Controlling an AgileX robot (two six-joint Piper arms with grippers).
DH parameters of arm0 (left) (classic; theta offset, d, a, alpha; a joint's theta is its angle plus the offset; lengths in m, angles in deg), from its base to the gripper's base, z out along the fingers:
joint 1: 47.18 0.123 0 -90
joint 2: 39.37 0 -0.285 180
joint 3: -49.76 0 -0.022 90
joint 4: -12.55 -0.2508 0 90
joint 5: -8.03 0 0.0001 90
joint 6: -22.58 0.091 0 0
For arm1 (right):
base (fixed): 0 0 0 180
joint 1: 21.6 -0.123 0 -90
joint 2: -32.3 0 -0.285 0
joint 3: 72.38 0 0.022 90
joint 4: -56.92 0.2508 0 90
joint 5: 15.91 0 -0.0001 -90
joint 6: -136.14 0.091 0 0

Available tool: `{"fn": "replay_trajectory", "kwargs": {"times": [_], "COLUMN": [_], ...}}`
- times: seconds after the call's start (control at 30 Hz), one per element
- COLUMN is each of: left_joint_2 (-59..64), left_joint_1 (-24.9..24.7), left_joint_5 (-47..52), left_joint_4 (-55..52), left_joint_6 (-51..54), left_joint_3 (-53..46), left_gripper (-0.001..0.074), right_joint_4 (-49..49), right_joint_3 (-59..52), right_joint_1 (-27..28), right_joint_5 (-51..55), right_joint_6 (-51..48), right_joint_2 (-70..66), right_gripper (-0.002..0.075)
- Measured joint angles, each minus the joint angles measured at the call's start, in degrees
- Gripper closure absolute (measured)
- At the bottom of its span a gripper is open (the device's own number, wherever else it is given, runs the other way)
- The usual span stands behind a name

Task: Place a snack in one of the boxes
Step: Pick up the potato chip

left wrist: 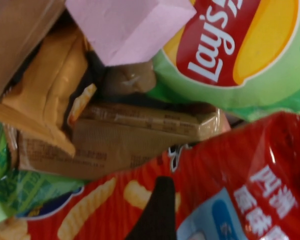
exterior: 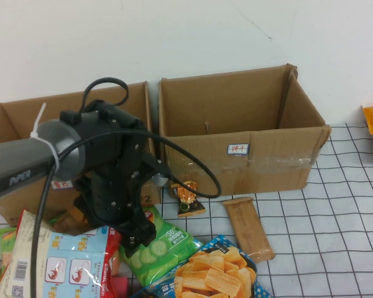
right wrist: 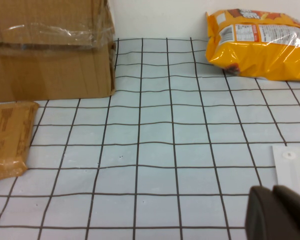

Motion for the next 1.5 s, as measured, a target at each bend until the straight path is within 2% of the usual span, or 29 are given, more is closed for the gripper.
{"fn": "replay_trajectory", "kwargs": {"times": [0.23,0.4,0.6,0.7,0.8,0.9,1.2,1.5], "left_joint_2": [2.5,3.3,3.4,3.4,3.4,3.4,1.7,-11.1], "left_joint_1": [0.0,0.0,0.0,0.0,0.0,0.0,0.0,-2.5], "left_joint_5": [-0.4,0.5,1.9,2.6,3.0,3.1,5.5,7.6], "left_joint_4": [-1.2,-4.3,-4.9,-5.2,-5.8,-6.3,-2.5,0.0], "left_joint_6": [-0.4,-2.5,-3.9,-3.9,-3.9,-4.3,-2.0,-0.9], "left_joint_3": [0.0,0.0,0.3,0.6,0.6,0.8,6.3,11.9], "left_gripper": [0.0065,0.014,0.0312,0.0434,0.0588,0.0685,0.0725,0.0727], "right_joint_4": [0.0,0.0,0.0,0.0,0.0,0.0,0.0,0.0], "right_joint_3": [0.0,0.0,0.0,0.0,0.0,0.0,0.0,0.0], "right_joint_1": [0.0,0.0,0.0,0.0,0.0,0.0,0.0,0.0], "right_joint_5": [0.0,0.0,0.0,0.0,0.0,0.0,0.0,0.0], "right_joint_6": [0.0,0.0,0.0,0.0,0.0,0.0,0.0,0.0], "right_joint_2": [0.0,0.0,0.0,0.0,0.0,0.0,0.0,0.0], "right_gripper": [0.0727,0.0727,0.0727,0.0727,0.0727,0.0727,0.0727,0.0727]}}
